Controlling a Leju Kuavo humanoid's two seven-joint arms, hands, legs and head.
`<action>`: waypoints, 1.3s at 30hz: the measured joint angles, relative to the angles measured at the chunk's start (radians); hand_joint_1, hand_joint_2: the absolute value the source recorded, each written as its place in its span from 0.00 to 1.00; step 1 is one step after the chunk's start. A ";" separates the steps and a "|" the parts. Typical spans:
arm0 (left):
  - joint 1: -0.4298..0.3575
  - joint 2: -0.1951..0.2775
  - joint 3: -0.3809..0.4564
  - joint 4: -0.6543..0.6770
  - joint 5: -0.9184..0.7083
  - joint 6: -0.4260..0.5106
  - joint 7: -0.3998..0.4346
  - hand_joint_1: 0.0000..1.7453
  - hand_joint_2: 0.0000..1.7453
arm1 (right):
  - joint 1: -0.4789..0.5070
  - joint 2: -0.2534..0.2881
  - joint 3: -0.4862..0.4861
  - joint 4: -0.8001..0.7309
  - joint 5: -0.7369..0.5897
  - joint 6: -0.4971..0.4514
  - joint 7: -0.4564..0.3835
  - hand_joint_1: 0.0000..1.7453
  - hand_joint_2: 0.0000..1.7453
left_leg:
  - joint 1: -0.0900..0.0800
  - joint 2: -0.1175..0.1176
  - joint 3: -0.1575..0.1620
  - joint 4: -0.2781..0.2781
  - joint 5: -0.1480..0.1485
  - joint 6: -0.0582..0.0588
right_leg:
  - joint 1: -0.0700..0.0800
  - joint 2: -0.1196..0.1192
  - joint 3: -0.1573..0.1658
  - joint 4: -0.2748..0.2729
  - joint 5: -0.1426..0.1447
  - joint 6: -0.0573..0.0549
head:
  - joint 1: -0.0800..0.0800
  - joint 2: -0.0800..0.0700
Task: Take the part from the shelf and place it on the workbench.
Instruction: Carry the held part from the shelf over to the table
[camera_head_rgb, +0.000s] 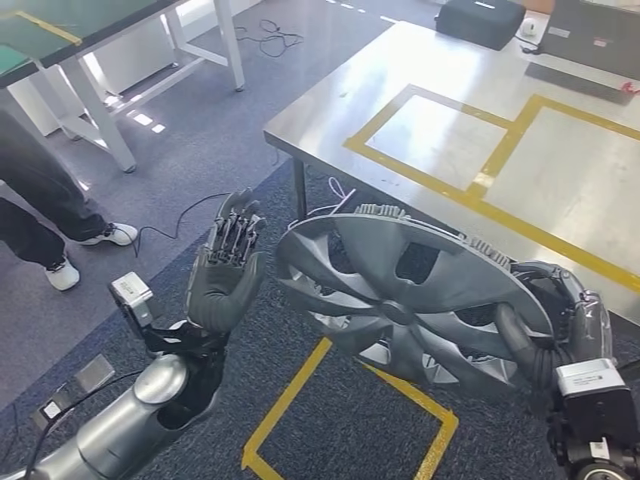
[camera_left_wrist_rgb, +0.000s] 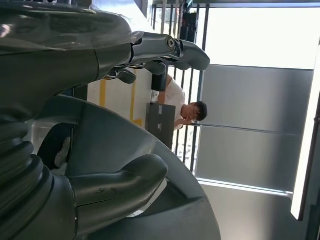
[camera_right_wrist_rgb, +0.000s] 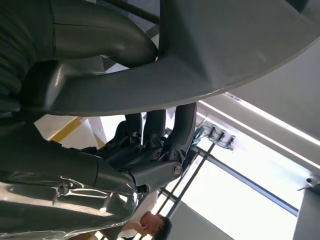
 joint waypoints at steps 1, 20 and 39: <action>0.000 0.000 0.000 0.000 0.000 0.001 0.000 0.00 1.00 | -0.001 0.000 0.000 0.001 -0.001 0.000 -0.001 1.00 1.00 | 0.000 -0.002 0.003 -0.001 -0.006 -0.005 | 0.004 0.001 0.017 -0.044 0.018 -0.006 | 0.001 0.000; 0.009 0.002 0.004 -0.004 -0.011 0.017 -0.003 0.00 1.00 | -0.013 0.003 -0.001 0.027 -0.032 0.027 -0.027 1.00 1.00 | -0.006 0.025 -0.152 0.006 0.111 -0.007 | 0.006 0.001 0.188 -0.063 -0.112 -0.003 | -0.010 0.000; -0.005 0.002 0.002 0.001 -0.005 0.009 -0.001 0.00 1.00 | -0.029 0.006 -0.006 0.046 -0.068 0.031 -0.046 1.00 1.00 | -0.009 0.045 -0.044 0.158 -0.041 -0.024 | 0.014 -0.001 0.026 -0.080 0.027 -0.048 | 0.004 0.000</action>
